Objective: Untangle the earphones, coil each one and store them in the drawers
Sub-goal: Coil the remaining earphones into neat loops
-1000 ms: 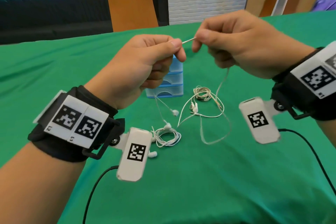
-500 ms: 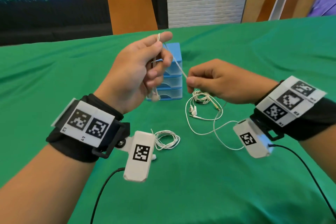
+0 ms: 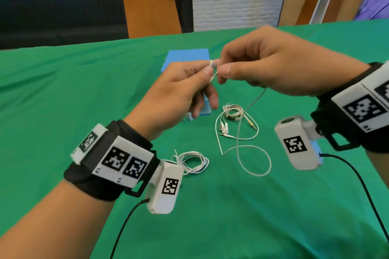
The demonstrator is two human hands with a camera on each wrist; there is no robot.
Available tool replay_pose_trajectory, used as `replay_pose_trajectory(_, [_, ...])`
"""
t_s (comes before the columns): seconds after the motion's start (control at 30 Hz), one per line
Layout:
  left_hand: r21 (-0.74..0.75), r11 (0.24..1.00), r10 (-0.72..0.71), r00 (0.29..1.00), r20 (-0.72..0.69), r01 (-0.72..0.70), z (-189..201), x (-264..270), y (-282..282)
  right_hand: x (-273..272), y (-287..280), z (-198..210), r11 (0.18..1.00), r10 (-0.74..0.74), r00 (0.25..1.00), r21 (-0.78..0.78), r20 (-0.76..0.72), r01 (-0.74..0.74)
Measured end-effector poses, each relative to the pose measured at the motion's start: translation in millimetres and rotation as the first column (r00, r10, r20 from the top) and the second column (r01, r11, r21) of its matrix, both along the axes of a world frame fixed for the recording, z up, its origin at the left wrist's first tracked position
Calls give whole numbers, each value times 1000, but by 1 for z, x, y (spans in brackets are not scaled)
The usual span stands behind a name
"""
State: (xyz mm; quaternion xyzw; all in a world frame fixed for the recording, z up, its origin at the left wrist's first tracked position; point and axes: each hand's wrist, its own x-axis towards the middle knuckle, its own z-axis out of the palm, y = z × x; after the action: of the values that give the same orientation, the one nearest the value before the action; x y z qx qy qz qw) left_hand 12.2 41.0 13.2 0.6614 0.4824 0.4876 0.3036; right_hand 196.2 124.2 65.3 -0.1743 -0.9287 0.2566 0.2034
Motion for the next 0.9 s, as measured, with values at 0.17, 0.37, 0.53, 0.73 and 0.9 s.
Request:
replay_pose_trajectory(0.17, [-67, 996, -55, 985, 163, 67, 6, 2, -5, 2, 14, -10, 987, -146, 976, 41, -163, 155])
replay_pose_trajectory(0.37, [-32, 993, -96, 927, 362, 115, 10, -4, -6, -7, 15, -36, 979, -173, 960, -149, -218, 143])
replay_pose_trajectory(0.53, [31, 997, -75, 803, 592, 70, 17, -2, -5, -15, 1, -47, 992, -53, 991, -121, -124, 38])
replay_pose_trajectory(0.73, [144, 979, 106, 965, 238, -143, 11, -6, 4, -14, -18, -26, 996, 90, 996, -18, 3, -90])
replay_pose_trajectory(0.9, [129, 984, 123, 992, -28, -119, 8, -4, 4, -2, -8, 6, 999, 29, 991, 30, -128, -26])
